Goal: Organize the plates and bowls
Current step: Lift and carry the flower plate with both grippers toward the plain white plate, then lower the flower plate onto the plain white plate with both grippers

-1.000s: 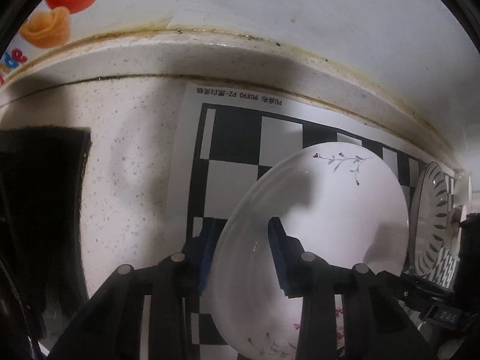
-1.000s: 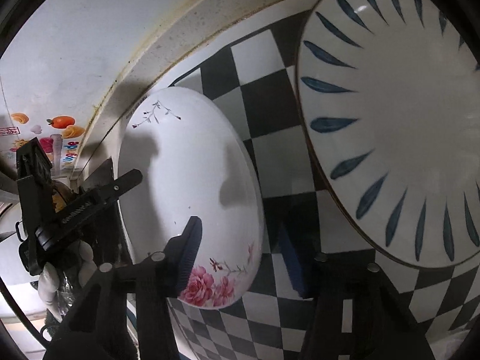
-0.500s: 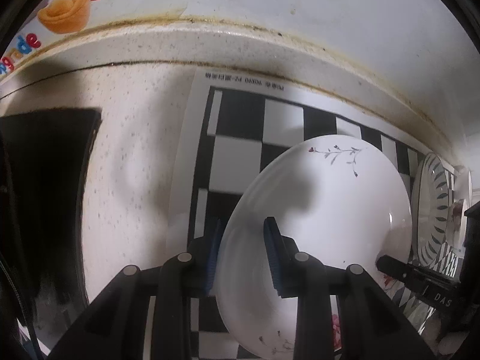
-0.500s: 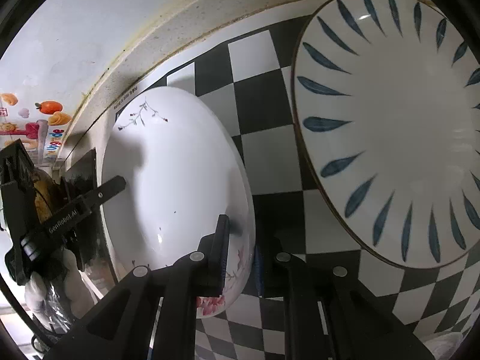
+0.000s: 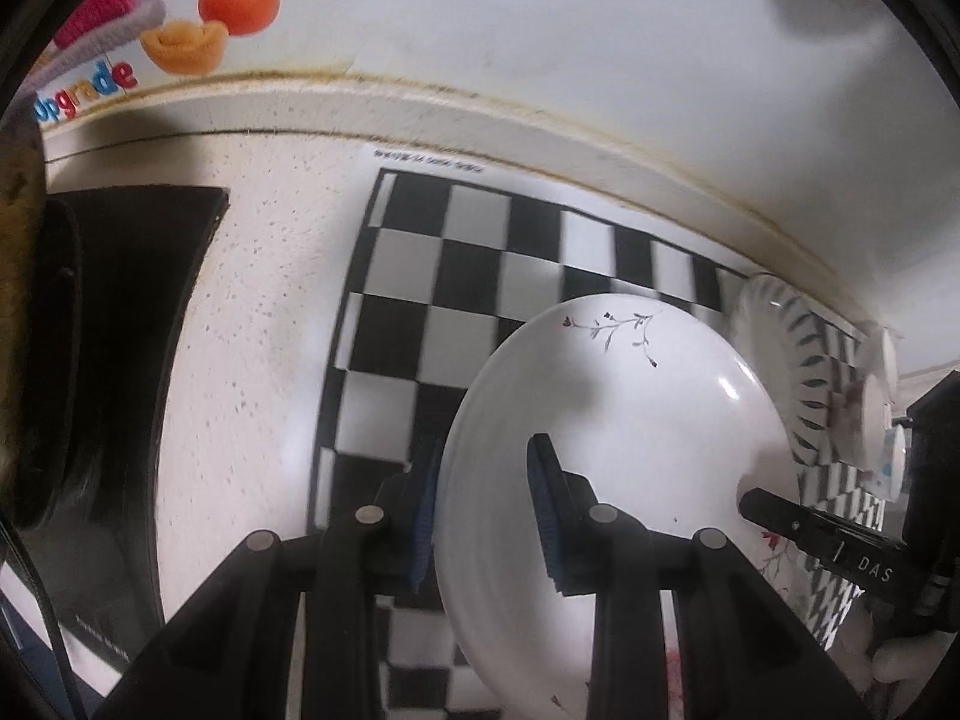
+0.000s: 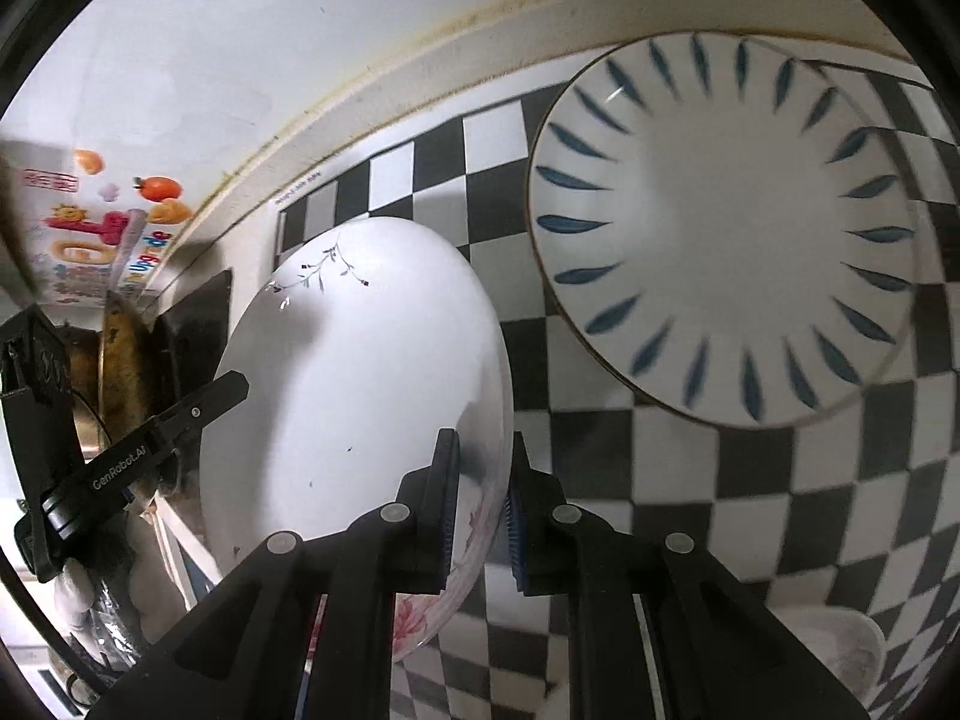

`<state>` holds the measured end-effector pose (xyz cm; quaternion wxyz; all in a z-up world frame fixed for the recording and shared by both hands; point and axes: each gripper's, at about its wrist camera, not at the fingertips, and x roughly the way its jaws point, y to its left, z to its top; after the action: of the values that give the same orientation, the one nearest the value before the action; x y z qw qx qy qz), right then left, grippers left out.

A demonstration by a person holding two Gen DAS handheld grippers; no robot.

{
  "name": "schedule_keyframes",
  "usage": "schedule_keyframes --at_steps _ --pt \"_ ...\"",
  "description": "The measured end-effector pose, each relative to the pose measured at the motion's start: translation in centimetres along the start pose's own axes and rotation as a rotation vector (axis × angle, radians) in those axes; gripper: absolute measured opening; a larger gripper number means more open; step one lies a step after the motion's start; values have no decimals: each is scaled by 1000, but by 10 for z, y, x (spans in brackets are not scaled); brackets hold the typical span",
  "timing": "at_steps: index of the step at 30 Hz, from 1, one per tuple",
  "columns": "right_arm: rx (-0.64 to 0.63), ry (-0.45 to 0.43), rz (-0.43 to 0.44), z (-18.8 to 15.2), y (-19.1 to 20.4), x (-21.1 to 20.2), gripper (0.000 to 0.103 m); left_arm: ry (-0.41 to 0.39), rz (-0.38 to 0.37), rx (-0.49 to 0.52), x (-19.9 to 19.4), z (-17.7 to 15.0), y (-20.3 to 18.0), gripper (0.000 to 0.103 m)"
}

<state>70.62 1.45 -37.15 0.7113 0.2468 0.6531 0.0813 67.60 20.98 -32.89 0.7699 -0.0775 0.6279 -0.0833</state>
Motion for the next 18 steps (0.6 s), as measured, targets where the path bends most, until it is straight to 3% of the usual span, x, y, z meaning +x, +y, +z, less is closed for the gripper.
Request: schedule_keyframes --at_steps 9,18 --pt "-38 -89 25 -42 -22 -86 15 -69 -17 69 -49 -36 -69 26" --pt "-19 -153 32 -91 -82 -157 15 -81 -52 154 -66 -81 -132 26"
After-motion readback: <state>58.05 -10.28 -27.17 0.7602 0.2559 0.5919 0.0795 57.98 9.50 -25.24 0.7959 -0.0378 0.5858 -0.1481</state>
